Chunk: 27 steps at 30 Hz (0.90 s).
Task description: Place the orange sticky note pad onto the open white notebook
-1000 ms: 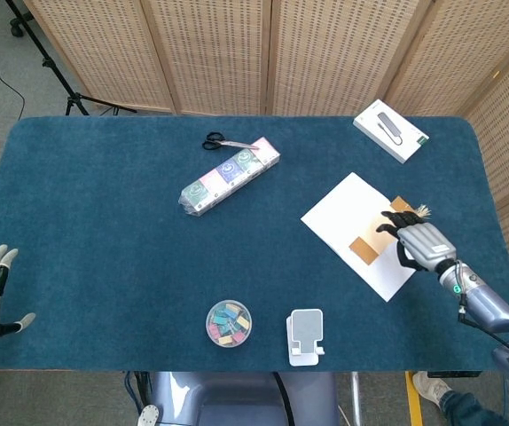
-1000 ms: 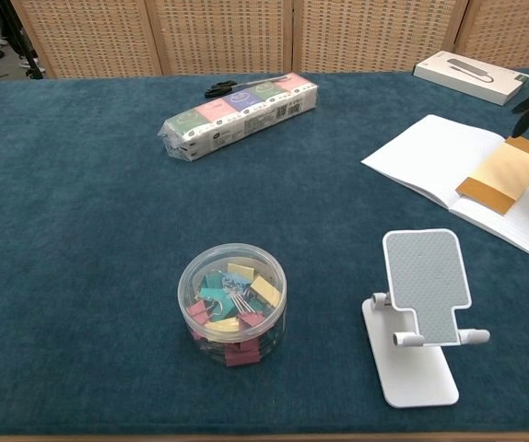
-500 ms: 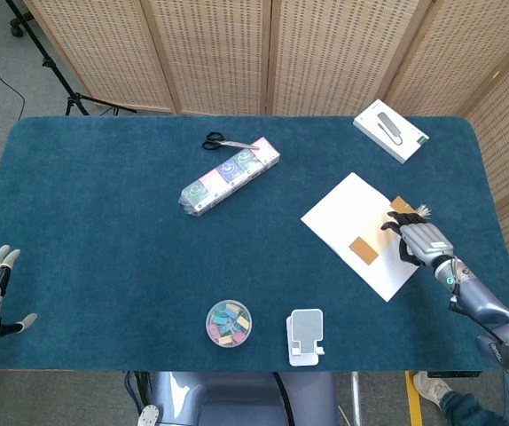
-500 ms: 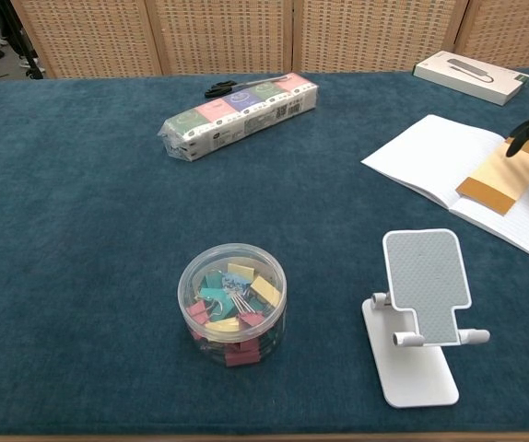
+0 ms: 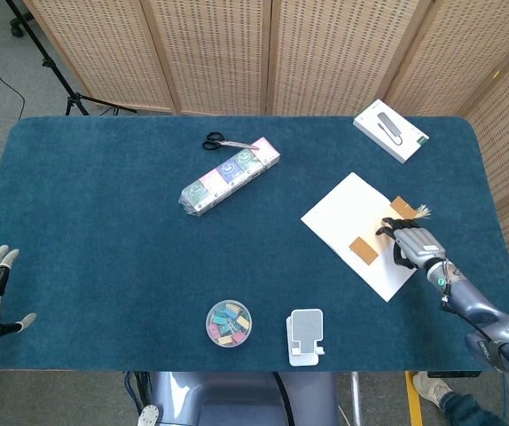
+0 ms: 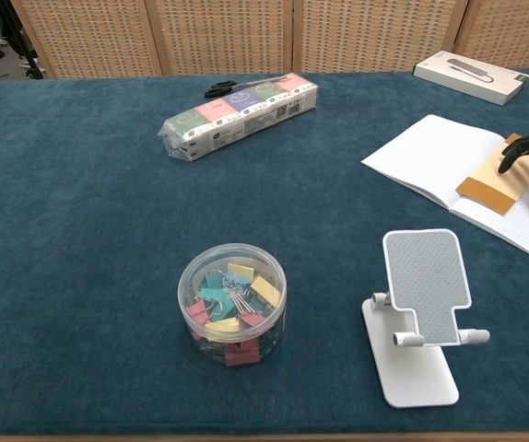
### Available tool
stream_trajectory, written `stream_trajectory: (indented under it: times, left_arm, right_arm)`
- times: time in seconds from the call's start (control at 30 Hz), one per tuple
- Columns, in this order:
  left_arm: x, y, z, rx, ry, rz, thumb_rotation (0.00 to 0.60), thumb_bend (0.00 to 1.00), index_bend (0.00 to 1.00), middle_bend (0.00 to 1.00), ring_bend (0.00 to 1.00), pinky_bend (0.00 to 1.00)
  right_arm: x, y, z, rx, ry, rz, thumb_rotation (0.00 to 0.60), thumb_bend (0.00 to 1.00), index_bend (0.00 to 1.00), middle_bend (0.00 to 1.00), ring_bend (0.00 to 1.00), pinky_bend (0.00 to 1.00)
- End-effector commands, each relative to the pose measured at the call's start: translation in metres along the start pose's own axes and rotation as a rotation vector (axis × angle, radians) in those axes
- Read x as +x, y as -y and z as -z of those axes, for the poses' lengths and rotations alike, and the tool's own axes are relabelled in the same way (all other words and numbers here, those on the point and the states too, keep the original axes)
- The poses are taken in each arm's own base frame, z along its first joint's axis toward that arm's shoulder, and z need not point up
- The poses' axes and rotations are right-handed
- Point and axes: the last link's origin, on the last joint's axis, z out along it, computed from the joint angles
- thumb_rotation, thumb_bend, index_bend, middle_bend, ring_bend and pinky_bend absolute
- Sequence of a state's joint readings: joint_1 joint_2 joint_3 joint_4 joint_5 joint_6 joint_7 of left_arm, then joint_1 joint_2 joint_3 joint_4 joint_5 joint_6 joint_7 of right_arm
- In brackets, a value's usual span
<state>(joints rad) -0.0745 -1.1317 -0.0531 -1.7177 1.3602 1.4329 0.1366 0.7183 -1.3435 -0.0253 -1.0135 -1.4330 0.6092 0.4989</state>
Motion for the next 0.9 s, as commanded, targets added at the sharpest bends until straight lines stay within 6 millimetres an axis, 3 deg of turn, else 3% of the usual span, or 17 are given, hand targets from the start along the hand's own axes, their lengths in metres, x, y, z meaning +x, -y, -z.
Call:
stream_trajectory:
  times: [0.03,0.9]
  left_arm:
    - [0.000,0.000,0.000,0.000,-0.001,0.000,0.600,0.00,0.00,0.00,0.00,0.00]
    - [0.001,-0.001,0.000,0.002,-0.006,0.008,0.600,0.00,0.00,0.00,0.00,0.00]
  right_arm:
    - [-0.003,-0.001,0.000,-0.003,0.007,-0.003,0.600,1.00,0.20,0.06,0.00,0.02]
    - [-0.027,-0.003,0.012,0.005,0.017,-0.011,0.600,1.00,0.20,0.07,0.00,0.02]
